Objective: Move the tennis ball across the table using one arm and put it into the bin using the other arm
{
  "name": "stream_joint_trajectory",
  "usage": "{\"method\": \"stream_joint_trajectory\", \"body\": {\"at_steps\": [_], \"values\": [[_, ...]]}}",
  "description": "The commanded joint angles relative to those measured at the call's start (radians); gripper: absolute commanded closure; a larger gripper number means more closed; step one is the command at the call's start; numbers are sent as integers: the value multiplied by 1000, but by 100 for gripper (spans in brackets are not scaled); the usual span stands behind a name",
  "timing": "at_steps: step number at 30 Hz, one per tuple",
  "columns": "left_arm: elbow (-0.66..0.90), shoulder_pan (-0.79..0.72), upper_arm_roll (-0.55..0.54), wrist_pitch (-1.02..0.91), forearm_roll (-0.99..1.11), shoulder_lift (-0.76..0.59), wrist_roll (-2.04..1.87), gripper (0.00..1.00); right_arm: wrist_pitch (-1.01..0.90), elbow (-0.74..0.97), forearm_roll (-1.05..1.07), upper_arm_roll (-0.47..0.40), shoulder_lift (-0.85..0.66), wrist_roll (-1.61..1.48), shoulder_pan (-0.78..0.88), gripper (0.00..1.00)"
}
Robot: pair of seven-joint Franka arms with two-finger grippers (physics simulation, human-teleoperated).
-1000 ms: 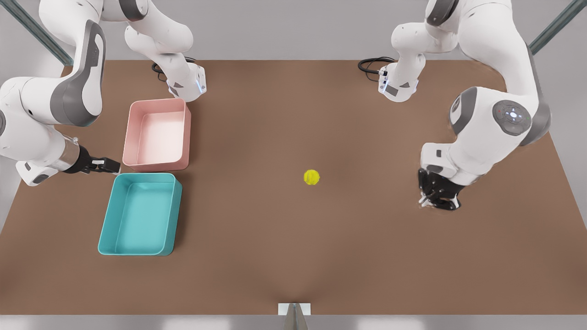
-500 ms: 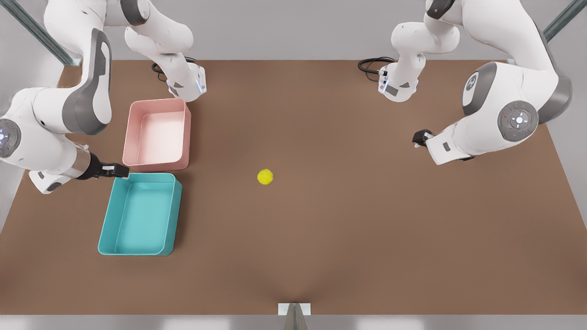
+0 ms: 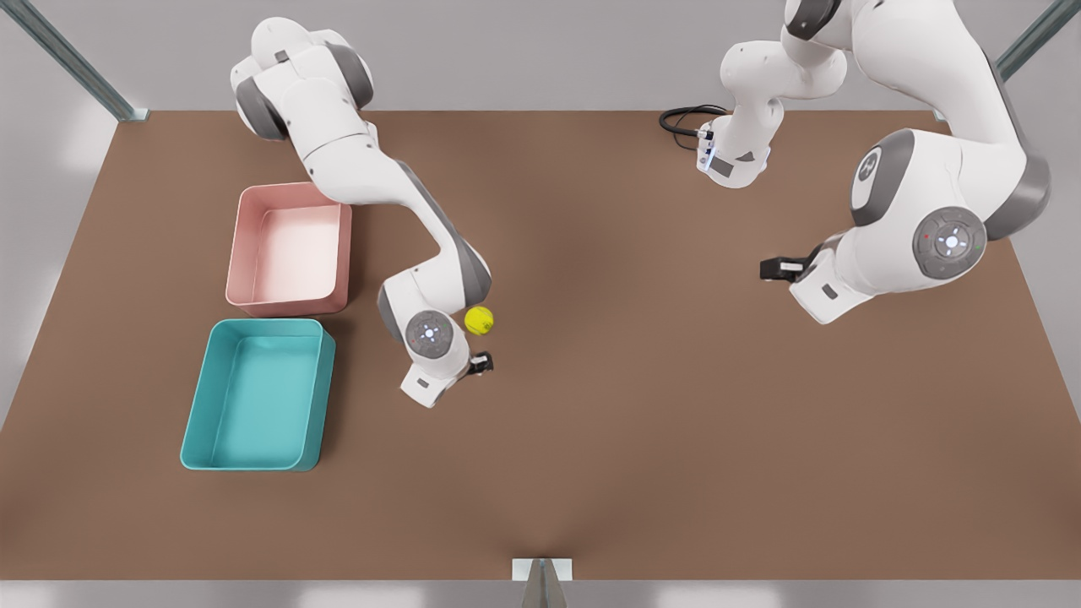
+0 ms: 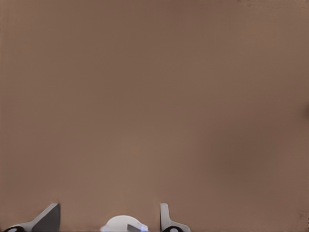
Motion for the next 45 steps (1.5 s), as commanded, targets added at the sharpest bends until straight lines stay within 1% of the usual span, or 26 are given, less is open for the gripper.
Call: {"method": "stream_joint_trajectory", "body": {"at_steps": [1,3,5,9,12,13,14,18,23,27,38,45], "values": [[0,0,0,-4,-1,-1,-220,0,119,-20,-6,-3,0,340,-2,0],[0,0,0,-6,-1,1,-220,0,132,-40,-9,-7,1,277,-19,0],[-1,0,0,-6,-1,1,-220,0,136,-49,-12,-7,1,277,-13,0],[-4,0,0,-6,-1,1,-220,0,134,-210,-7,0,-108,292,85,0],[-4,0,0,-7,-1,1,-220,0,140,-291,-7,-1,-157,294,121,0],[-4,-2,0,-6,-1,1,-220,0,162,-346,-9,-1,-189,294,121,0],[-4,0,0,-6,-1,1,-220,0,221,-429,-9,-1,-231,292,121,0],[-6,-1,0,-10,-1,6,-220,0,381,-552,-7,0,-254,303,142,0],[-6,-2,0,-10,-1,6,-220,0,447,-613,-6,0,-260,306,167,0],[-6,-2,0,-10,-1,6,-220,0,464,-627,2,0,-244,306,179,0],[-6,-2,-2,-12,-1,13,-220,0,517,-600,2,0,-145,303,167,0],[-6,-2,-2,-13,-1,13,-220,0,519,-620,2,0,-143,303,179,0]]}}
